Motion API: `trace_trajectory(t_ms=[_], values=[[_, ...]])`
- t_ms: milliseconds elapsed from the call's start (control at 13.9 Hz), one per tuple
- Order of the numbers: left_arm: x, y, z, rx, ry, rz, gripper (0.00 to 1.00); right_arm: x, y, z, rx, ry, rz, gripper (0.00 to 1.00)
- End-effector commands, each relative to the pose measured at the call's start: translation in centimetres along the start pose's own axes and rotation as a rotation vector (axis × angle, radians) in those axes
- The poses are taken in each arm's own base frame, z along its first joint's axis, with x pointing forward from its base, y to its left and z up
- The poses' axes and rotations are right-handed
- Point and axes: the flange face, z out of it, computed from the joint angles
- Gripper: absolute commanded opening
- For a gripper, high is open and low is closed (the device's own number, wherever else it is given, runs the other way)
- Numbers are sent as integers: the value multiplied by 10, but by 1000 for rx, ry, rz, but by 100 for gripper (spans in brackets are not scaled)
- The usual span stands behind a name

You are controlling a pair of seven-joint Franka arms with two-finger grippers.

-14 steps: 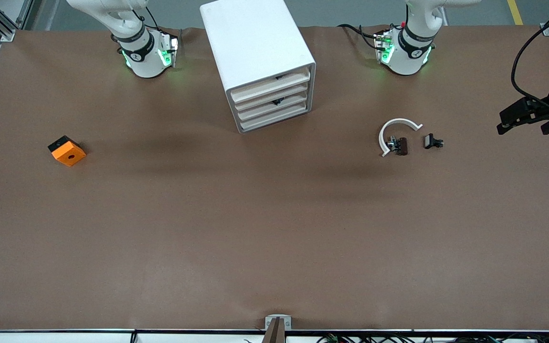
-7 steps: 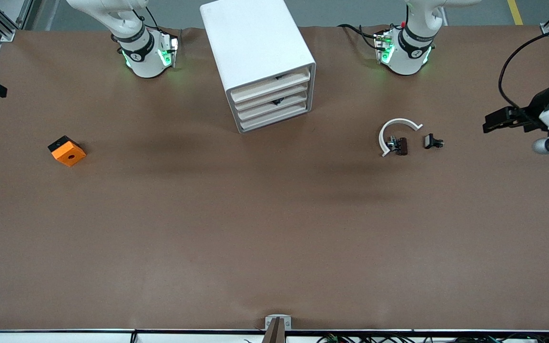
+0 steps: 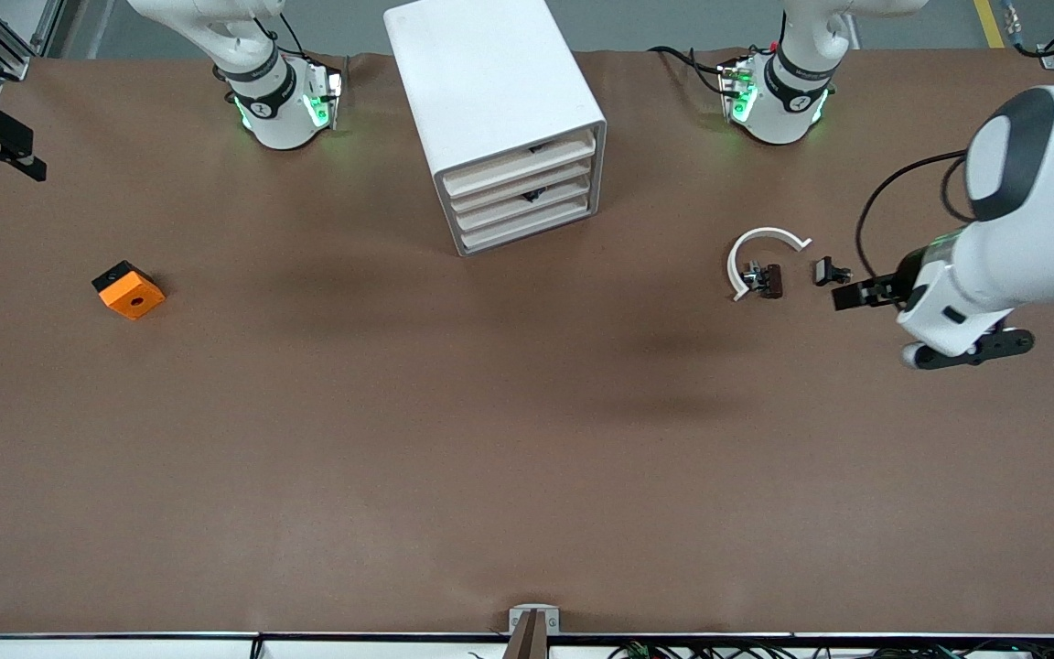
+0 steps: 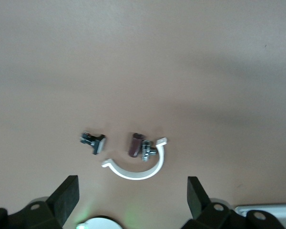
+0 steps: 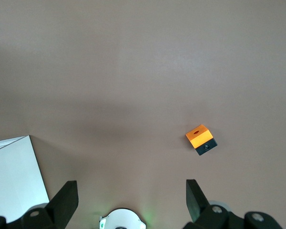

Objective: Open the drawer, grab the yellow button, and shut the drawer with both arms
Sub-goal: 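Move the left gripper toward the white cabinet's drawer handle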

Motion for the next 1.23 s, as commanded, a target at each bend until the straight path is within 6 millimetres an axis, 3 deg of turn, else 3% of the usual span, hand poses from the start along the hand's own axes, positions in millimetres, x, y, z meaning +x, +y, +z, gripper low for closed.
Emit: trace_trajectory(t_ms=[0,216,433,577,866,1155], values=[[-6,54,19,53,0,-114,100,-8,1,-2,-11,6,9,100],[-9,98,32,59,-6,-272,100,-10,11,1,-5,-7,26,100],[-23,130,42,-59,-143,-455,100,-10,17,2,2,-4,37,100],[-25,146,49,-132,-276,-646,100,-9,17,1,3,2,41,100],[-21,167,73,-190,-496,-841,100,-11,26,2,32,7,67,100],[-15,188,105,-112,-789,-1076,100,-14,40,2,53,12,93,100]])
